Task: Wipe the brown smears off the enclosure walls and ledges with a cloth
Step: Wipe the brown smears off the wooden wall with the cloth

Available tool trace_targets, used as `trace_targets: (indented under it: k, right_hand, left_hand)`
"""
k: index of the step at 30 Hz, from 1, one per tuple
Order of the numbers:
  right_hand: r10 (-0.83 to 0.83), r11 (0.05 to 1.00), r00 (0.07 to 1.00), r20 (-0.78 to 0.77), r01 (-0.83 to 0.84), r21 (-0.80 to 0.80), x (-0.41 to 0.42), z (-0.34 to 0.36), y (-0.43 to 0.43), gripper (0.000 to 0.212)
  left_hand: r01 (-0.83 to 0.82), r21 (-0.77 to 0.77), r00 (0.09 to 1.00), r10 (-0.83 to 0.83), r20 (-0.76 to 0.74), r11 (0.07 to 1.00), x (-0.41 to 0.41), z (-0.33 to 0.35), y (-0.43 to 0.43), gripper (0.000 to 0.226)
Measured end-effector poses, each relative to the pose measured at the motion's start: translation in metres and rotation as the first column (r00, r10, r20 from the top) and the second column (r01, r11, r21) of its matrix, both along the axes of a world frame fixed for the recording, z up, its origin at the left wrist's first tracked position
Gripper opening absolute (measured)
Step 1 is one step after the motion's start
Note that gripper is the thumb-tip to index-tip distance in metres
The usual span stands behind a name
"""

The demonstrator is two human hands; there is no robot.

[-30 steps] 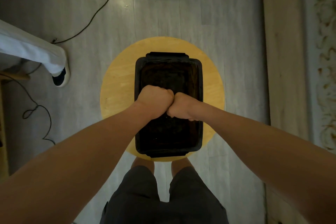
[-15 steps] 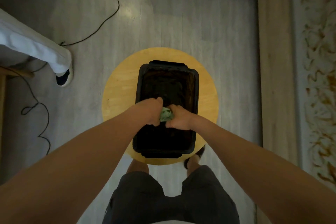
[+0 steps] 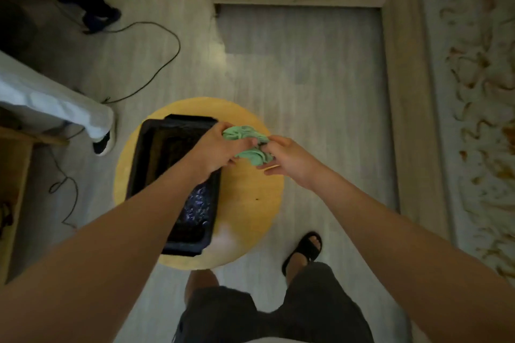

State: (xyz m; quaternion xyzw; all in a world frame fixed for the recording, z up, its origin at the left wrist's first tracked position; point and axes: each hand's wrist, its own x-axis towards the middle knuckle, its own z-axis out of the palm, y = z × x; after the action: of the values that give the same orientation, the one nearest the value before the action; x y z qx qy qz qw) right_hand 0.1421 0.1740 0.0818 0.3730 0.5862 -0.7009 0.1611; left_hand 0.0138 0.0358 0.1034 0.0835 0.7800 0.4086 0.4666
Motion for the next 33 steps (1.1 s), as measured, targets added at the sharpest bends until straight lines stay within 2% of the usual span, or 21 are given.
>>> trace_targets:
  k: [2, 6, 8, 11, 15, 19, 23, 27, 31, 33]
  right_hand:
    - [-0.04, 0.997, 0.999, -0.015, 0.041, 0.068, 0.034, 0.013, 0.052, 0.022]
    - [-0.121, 0.97, 0.992, -0.038, 0.127, 0.205, 0.1, 0.031, 0.154, 0.016]
    - [-0.174, 0.95, 0.984, -0.046, 0.18, 0.254, 0.127, 0.037, 0.198, 0.022]
    - [-0.274, 0.91, 0.959, -0.068, 0.281, 0.306, 0.153, 0.045, 0.249, 0.032]
    - [-0.446, 0.867, 0.889, -0.108, 0.459, 0.197, 0.153, 0.057, 0.302, 0.028]
    - [-0.457, 0.843, 0.875, -0.156, 0.483, 0.239, 0.12, 0.081, 0.357, 0.04]
    - [-0.454, 0.824, 0.878, -0.153, 0.479, 0.304, 0.05, 0.096, 0.429, 0.034]
    - [-0.545, 0.743, 0.827, -0.136, 0.552, 0.379, -0.024, 0.11, 0.496, 0.028]
    - [-0.567, 0.752, 0.802, -0.19, 0.598, 0.277, -0.12, 0.136, 0.554, 0.024]
    - [-0.525, 0.782, 0.819, -0.232, 0.572, 0.249, -0.17, 0.153, 0.574, 0.034]
  left_hand:
    - [-0.078, 0.066, 0.997, 0.077, 0.015, 0.995, 0.036, 0.008, 0.056, 0.057]
    - [-0.21, 0.21, 0.965, 0.169, 0.2, 0.955, 0.097, 0.02, 0.169, 0.042]
    - [-0.196, 0.243, 0.96, 0.136, 0.245, 0.95, 0.115, 0.025, 0.224, 0.033]
    - [-0.091, 0.295, 0.954, -0.002, 0.299, 0.951, 0.128, 0.032, 0.292, 0.027]
    - [0.002, 0.333, 0.942, -0.114, 0.315, 0.943, 0.124, 0.041, 0.352, 0.031]
    - [-0.003, 0.379, 0.933, -0.134, 0.334, 0.925, 0.097, 0.059, 0.41, 0.027]
    - [-0.038, 0.433, 0.934, -0.123, 0.337, 0.901, 0.024, 0.069, 0.479, 0.031]
    - [-0.03, 0.423, 0.925, -0.136, 0.355, 0.905, -0.058, 0.076, 0.545, 0.02]
    - [0.018, 0.447, 0.953, -0.15, 0.263, 0.895, -0.148, 0.099, 0.605, 0.014]
    - [0.015, 0.435, 0.974, -0.111, 0.196, 0.9, -0.195, 0.119, 0.625, 0.012]
